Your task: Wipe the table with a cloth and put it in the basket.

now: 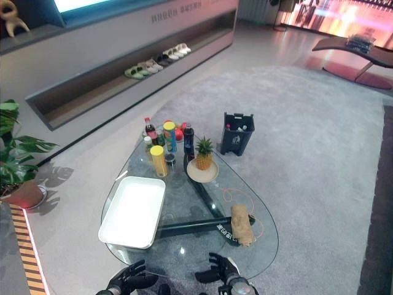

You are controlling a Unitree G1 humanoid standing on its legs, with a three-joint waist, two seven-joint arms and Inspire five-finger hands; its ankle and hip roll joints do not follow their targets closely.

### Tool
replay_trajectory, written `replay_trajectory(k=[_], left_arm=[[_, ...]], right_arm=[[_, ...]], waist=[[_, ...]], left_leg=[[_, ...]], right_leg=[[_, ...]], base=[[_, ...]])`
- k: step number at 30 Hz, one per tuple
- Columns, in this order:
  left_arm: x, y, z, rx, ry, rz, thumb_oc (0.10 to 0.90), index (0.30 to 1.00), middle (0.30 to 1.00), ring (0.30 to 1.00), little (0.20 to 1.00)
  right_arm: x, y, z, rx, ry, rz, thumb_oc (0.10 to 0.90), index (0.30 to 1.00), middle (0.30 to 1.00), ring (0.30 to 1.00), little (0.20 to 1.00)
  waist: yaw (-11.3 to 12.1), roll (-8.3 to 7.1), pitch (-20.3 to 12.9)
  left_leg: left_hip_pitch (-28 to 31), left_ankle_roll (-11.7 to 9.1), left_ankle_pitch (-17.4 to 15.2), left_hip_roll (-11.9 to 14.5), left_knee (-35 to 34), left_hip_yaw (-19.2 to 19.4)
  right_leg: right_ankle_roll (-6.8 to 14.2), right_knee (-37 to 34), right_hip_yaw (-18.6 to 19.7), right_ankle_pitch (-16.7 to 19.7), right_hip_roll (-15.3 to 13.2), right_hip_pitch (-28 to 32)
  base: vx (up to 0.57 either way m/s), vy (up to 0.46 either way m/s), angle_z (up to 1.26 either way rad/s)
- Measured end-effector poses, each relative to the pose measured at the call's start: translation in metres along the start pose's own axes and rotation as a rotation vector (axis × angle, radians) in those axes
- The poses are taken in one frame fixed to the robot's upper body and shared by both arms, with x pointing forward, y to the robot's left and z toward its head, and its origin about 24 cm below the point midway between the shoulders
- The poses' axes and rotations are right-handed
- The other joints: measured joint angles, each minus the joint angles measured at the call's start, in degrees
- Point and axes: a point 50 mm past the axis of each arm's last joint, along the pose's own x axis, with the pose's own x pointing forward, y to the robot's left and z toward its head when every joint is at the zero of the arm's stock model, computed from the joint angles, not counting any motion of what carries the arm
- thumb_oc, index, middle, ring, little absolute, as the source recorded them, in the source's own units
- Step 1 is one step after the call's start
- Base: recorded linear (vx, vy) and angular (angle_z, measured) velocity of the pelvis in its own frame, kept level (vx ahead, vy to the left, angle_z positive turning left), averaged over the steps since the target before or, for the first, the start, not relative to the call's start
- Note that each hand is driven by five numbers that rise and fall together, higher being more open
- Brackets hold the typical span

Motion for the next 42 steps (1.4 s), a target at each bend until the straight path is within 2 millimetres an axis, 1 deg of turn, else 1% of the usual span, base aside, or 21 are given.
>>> replay_trajectory(k=[3, 4, 5, 7, 10, 13, 16, 18, 22, 26, 33, 38, 42], left_arm=[[0.002, 0.000, 0.010, -0.010, -0.033, 0.005, 0.800, 0.900, 0.900, 0.900, 0.900], [0.004, -0.001, 0.014, -0.007, -0.041, 0.007, 0.800, 0.900, 0.900, 0.900, 0.900], [0.006, -0.003, 0.022, -0.003, -0.059, 0.006, 0.800, 0.900, 0.900, 0.900, 0.900], [0.008, -0.004, 0.028, -0.006, -0.073, 0.001, 0.800, 0.900, 0.900, 0.900, 0.900], [0.011, -0.006, 0.046, -0.006, -0.128, -0.002, 0.800, 0.900, 0.900, 0.900, 0.900], [0.012, -0.008, 0.058, 0.007, -0.163, -0.004, 0.800, 0.900, 0.900, 0.900, 0.900], [0.014, -0.009, 0.083, 0.018, -0.240, -0.012, 0.800, 0.900, 0.900, 0.900, 0.900], [0.015, -0.010, 0.093, 0.004, -0.272, -0.003, 0.800, 0.900, 0.900, 0.900, 0.900], [0.014, -0.014, 0.107, -0.004, -0.325, -0.014, 0.800, 0.900, 0.900, 0.900, 0.900], [0.014, -0.018, 0.109, -0.010, -0.339, -0.012, 0.800, 0.900, 0.900, 0.900, 0.900], [0.013, -0.020, 0.111, -0.030, -0.366, -0.024, 0.800, 0.900, 0.900, 0.900, 0.900], [0.012, -0.023, 0.118, -0.052, -0.402, -0.032, 0.800, 0.900, 0.900, 0.900, 0.900], [0.012, -0.025, 0.124, -0.057, -0.423, -0.026, 0.800, 0.900, 0.900, 0.900, 0.900]], right_arm=[[0.004, -0.005, 0.029, -0.003, -0.113, -0.064, 0.800, 0.900, 0.900, 0.900, 0.900], [0.005, -0.006, 0.035, -0.005, -0.135, -0.077, 0.800, 0.900, 0.900, 0.900, 0.900], [0.007, -0.009, 0.051, -0.010, -0.184, -0.111, 0.800, 0.900, 0.900, 0.900, 0.900], [0.009, -0.012, 0.062, -0.012, -0.220, -0.145, 0.800, 0.900, 0.900, 0.900, 0.900], [0.006, -0.017, 0.091, -0.009, -0.336, -0.207, 0.800, 0.900, 0.900, 0.900, 0.900], [0.003, -0.021, 0.110, 0.012, -0.408, -0.267, 0.800, 0.900, 0.900, 0.900, 0.900], [-0.002, -0.023, 0.143, 0.050, -0.524, -0.326, 0.800, 0.900, 0.900, 0.900, 0.900], [-0.004, -0.025, 0.160, 0.071, -0.576, -0.367, 0.800, 0.900, 0.900, 0.900, 0.900], [-0.014, -0.027, 0.186, 0.093, -0.688, -0.464, 0.800, 0.900, 0.900, 0.900, 0.900], [-0.022, -0.031, 0.196, 0.090, -0.751, -0.582, 0.800, 0.900, 0.900, 0.900, 0.900], [-0.029, -0.037, 0.205, 0.125, -0.785, -0.751, 0.800, 0.900, 0.900, 0.900, 0.900], [-0.031, -0.042, 0.209, 0.155, -0.789, -0.809, 0.800, 0.900, 0.900, 0.900, 0.900], [-0.034, -0.042, 0.217, 0.177, -0.815, -0.837, 0.800, 0.900, 0.900, 0.900, 0.900]], waist=[[0.0, -0.52, 1.9], [0.0, -0.57, 2.5], [0.0, -0.65, 4.3], [0.0, -0.79, 6.0], [0.0, -0.76, 9.7], [-0.1, -0.88, 12.2], [-0.5, -0.97, 16.4], [-1.2, -0.89, 18.7], [-1.4, -0.39, 21.1], [-1.6, 0.44, 21.8], [-1.6, 0.53, 22.2], [-1.6, 0.76, 22.8], [-1.7, 0.82, 22.8]], left_leg=[[-2.6, 0.3, 0.2, 0.0, 0.5, 0.3], [-3.3, 0.3, 0.2, 0.0, 1.0, 0.3], [-4.4, 0.5, 0.3, 0.0, 1.4, 0.4], [-5.1, 0.5, 0.3, 0.0, 2.0, 0.4], [-7.5, 0.6, 0.4, 0.0, 3.3, 0.6], [-10.5, 0.7, 0.5, 0.0, 5.3, 0.7], [-14.7, 0.7, 0.4, 0.0, 8.0, 0.7], [-16.1, 0.7, 0.4, 0.0, 9.2, 0.7], [-19.1, 1.0, 0.8, -0.4, 10.0, 1.4], [-20.1, 1.5, 1.3, -0.8, 10.0, 1.9], [-21.9, 1.6, 1.7, -1.2, 10.4, 2.5], [-24.7, 1.7, 1.7, -1.4, 12.3, 2.7], [-27.4, 1.5, 1.6, -1.5, 13.9, 2.8]], right_leg=[[0.1, 1.2, 0.0, -0.1, 0.0, -2.9], [0.1, 1.7, 0.0, -0.1, -0.1, -3.6], [0.2, 2.6, 0.1, -0.1, -0.1, -5.1], [0.2, 3.1, 0.1, -0.1, -0.1, -5.7], [0.5, 5.2, 0.2, -0.3, -0.1, -8.6], [0.9, 7.9, 0.2, -0.6, -0.1, -11.9], [1.0, 11.3, 0.4, -1.0, -0.2, -16.3], [1.0, 13.4, 0.5, -1.3, -0.3, -18.3], [1.0, 17.3, 1.3, -2.1, -0.5, -22.8], [1.2, 18.9, 1.6, -2.2, -0.9, -24.7], [1.2, 21.4, 2.7, -2.9, -1.1, -28.1], [1.2, 24.3, 2.8, -3.5, -1.3, -31.1], [1.0, 26.4, 2.9, -3.9, -1.4, -34.1]], base=[[-0.14, 0.005, -0.04], [-0.06, 0.001, -0.02], [-0.04, 0.000, -0.02], [-0.07, -0.007, -0.01], [-0.09, -0.024, -0.02], [-0.10, -0.016, -0.02], [-0.08, 0.020, -0.02], [-0.09, 0.021, -0.01], [-0.08, 0.041, -0.06], [-0.05, 0.034, -0.04], [-0.04, 0.035, -0.03], [0.00, 0.000, 0.00], [0.01, 0.008, 0.00]])
